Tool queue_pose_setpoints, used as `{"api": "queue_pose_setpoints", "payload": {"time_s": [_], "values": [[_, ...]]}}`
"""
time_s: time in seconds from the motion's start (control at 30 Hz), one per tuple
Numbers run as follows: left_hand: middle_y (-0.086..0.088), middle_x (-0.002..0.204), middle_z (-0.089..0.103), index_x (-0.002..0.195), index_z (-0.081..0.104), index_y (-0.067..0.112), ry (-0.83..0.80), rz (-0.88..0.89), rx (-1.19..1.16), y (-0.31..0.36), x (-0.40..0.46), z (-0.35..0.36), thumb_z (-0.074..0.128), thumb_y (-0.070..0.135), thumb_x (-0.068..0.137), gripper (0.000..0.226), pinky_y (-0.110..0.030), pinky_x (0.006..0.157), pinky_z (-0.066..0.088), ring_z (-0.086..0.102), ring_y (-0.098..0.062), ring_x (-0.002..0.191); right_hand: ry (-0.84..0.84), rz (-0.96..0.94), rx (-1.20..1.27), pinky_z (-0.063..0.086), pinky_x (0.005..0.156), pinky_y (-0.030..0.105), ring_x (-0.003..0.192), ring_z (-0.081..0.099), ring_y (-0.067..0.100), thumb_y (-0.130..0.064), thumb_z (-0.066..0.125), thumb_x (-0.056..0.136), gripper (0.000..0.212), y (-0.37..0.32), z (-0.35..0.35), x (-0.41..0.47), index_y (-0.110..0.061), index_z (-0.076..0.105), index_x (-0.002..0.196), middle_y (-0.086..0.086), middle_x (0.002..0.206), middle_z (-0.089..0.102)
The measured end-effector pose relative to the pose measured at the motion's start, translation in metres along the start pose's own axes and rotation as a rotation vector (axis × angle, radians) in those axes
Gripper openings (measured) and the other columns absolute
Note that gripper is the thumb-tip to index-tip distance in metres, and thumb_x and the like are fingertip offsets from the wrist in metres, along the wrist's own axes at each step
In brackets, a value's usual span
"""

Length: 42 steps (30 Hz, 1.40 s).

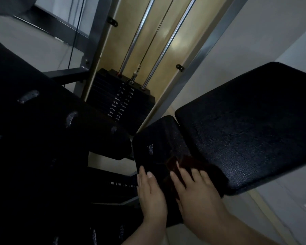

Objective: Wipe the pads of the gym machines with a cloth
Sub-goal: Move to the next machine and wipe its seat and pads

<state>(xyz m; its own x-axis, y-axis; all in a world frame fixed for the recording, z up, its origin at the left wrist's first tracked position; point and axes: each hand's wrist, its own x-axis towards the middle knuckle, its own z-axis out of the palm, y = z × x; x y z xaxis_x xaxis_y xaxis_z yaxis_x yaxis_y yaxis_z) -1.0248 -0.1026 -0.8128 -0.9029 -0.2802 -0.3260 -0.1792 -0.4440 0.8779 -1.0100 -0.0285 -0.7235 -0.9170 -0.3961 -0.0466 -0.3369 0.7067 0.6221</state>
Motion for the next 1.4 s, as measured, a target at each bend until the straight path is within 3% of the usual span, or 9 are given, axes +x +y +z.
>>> {"api": "queue_pose_setpoints", "payload": {"time_s": [0.13, 0.27, 0.47, 0.67, 0.73, 0.83, 0.9, 1.07, 1.4], "values": [[0.009, 0.157, 0.015, 0.150, 0.017, 0.031, -0.007, 0.004, 0.037, -0.001, -0.002, 0.001, 0.021, 0.043, 0.101, 0.051, -0.040, 0.119, 0.010, 0.010, -0.010, 0.145, -0.060, 0.003, 0.019, 0.051, 0.085, 0.043, 0.090, 0.065, 0.033, -0.036, 0.087, 0.043, 0.081, 0.007, -0.009, 0.016, -0.003, 0.068, 0.114, 0.017, 0.108, 0.068], [0.007, 0.158, 0.015, 0.150, 0.016, 0.028, -0.022, 0.013, 0.059, 0.000, -0.002, 0.001, 0.022, 0.041, 0.101, 0.052, -0.037, 0.119, 0.006, 0.008, -0.010, 0.145, -0.046, -0.033, -0.049, 0.022, 0.112, 0.036, 0.134, 0.031, 0.029, -0.023, 0.041, 0.096, 0.066, 0.020, -0.021, 0.090, -0.002, 0.011, 0.150, 0.015, 0.152, 0.024], [0.007, 0.158, 0.013, 0.151, 0.013, 0.026, -0.048, 0.036, 0.090, 0.002, -0.002, -0.002, 0.022, 0.039, 0.102, 0.052, -0.034, 0.119, 0.003, 0.006, -0.009, 0.145, -0.098, 0.044, -0.012, 0.026, 0.109, 0.036, 0.134, 0.030, 0.031, -0.022, 0.035, 0.099, 0.052, 0.025, -0.021, 0.187, -0.003, 0.024, 0.147, 0.017, 0.153, 0.022], [0.008, 0.158, 0.014, 0.151, 0.014, 0.026, -0.039, 0.061, 0.063, -0.004, -0.002, 0.001, 0.023, 0.036, 0.103, 0.049, -0.035, 0.120, 0.005, 0.007, -0.007, 0.145, -0.026, 0.052, -0.103, 0.024, 0.109, 0.042, 0.131, 0.031, 0.034, -0.040, 0.031, 0.100, 0.063, 0.006, -0.015, 0.100, -0.008, 0.013, 0.151, 0.015, 0.154, 0.019], [0.005, 0.158, 0.018, 0.150, 0.017, 0.031, -0.019, 0.042, -0.008, -0.005, -0.001, 0.000, 0.024, 0.040, 0.102, 0.049, -0.039, 0.119, 0.013, 0.013, -0.012, 0.145, -0.012, 0.050, -0.080, 0.032, 0.105, 0.046, 0.124, 0.041, 0.036, -0.039, 0.045, 0.096, 0.068, 0.000, -0.011, 0.055, -0.003, 0.023, 0.148, 0.020, 0.147, 0.033], [0.004, 0.158, 0.020, 0.150, 0.019, 0.034, -0.011, 0.020, -0.010, -0.005, -0.002, 0.001, 0.023, 0.057, 0.092, 0.062, -0.042, 0.118, 0.017, 0.018, -0.016, 0.144, -0.010, 0.015, -0.015, 0.052, 0.075, 0.053, 0.086, 0.062, 0.044, -0.027, 0.088, 0.054, 0.074, 0.001, -0.001, 0.008, 0.007, 0.063, 0.116, 0.028, 0.109, 0.064], [0.006, 0.158, 0.019, 0.150, 0.017, 0.033, -0.020, 0.041, 0.010, -0.004, -0.004, 0.000, 0.022, 0.057, 0.092, 0.063, -0.041, 0.119, 0.015, 0.016, -0.013, 0.145, 0.000, 0.024, -0.005, 0.054, 0.068, 0.051, 0.079, 0.064, 0.044, -0.021, 0.092, 0.043, 0.075, 0.004, 0.000, 0.003, 0.008, 0.067, 0.107, 0.028, 0.101, 0.067], [0.007, 0.157, 0.019, 0.151, 0.016, 0.029, -0.021, 0.072, 0.053, -0.008, 0.000, 0.000, 0.023, 0.043, 0.102, 0.051, -0.038, 0.119, 0.013, 0.015, -0.011, 0.145, 0.016, -0.044, -0.030, 0.025, 0.111, 0.036, 0.134, 0.032, 0.027, -0.026, 0.038, 0.099, 0.061, 0.015, -0.013, 0.066, -0.003, 0.013, 0.150, 0.012, 0.152, 0.027], [0.005, 0.156, 0.023, 0.150, 0.021, 0.026, 0.014, 0.075, -0.037, -0.011, 0.005, 0.001, 0.025, 0.043, 0.100, 0.053, -0.038, 0.119, 0.016, 0.021, -0.013, 0.143, -0.020, -0.012, -0.071, 0.026, 0.107, 0.040, 0.131, 0.033, 0.030, -0.033, 0.035, 0.098, 0.055, 0.018, -0.016, 0.166, -0.008, 0.026, 0.146, 0.011, 0.152, 0.026]]}}
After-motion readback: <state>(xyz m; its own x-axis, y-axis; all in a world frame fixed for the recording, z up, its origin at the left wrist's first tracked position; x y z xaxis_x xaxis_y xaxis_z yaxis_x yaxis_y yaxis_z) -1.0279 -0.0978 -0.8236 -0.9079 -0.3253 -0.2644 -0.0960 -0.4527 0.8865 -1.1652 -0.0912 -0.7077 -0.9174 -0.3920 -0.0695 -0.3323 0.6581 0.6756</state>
